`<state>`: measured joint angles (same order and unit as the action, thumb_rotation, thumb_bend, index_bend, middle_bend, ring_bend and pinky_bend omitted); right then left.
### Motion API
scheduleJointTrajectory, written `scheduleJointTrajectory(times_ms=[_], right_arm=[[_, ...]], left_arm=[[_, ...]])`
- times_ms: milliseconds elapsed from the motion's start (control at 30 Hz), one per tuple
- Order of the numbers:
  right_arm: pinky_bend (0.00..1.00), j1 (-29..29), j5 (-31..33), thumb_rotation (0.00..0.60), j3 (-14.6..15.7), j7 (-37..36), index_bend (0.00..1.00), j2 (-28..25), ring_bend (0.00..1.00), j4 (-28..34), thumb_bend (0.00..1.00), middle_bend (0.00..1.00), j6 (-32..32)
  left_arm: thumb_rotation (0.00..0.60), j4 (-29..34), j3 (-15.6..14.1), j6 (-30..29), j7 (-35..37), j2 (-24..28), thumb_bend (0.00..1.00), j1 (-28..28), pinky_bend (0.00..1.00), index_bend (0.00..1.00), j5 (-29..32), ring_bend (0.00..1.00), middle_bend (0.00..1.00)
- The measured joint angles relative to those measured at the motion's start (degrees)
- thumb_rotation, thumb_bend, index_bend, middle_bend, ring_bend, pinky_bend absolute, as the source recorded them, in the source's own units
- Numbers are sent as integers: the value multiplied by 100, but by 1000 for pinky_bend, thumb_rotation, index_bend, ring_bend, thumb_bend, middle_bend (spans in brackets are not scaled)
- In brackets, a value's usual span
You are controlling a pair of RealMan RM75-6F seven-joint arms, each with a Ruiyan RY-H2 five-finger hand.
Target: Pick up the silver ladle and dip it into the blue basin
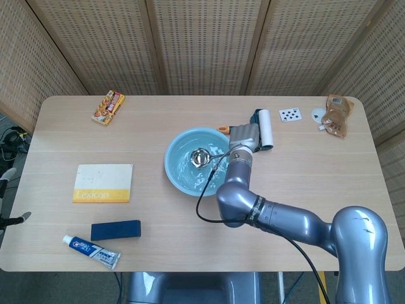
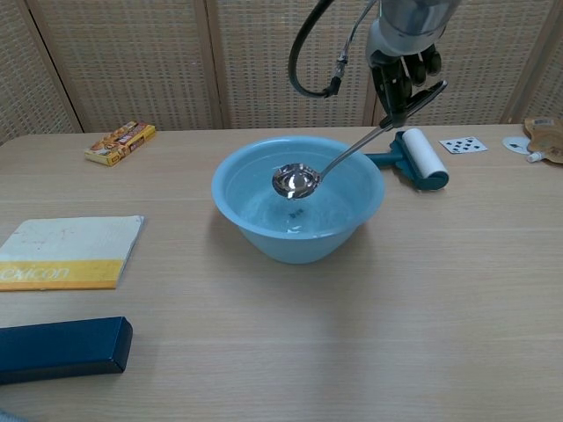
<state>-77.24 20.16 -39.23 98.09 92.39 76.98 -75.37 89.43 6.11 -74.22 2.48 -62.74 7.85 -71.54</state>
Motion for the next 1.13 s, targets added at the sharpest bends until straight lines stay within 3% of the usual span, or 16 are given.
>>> scheduleJointTrajectory(times_ms=[867,1133], right_arm=[[1000,-79,911,600,-592,219,816,-712,984,448,901,986,-444],[1000,-71,1044,600,-656,253,814,-847,984,510,900,986,-504]], left_arm=[[600,-10,-6,2,-51,-27,0,6,0,0,15,0,0],[600,-21,1,1,-64,-36,0,6,0,0,37,0,0]])
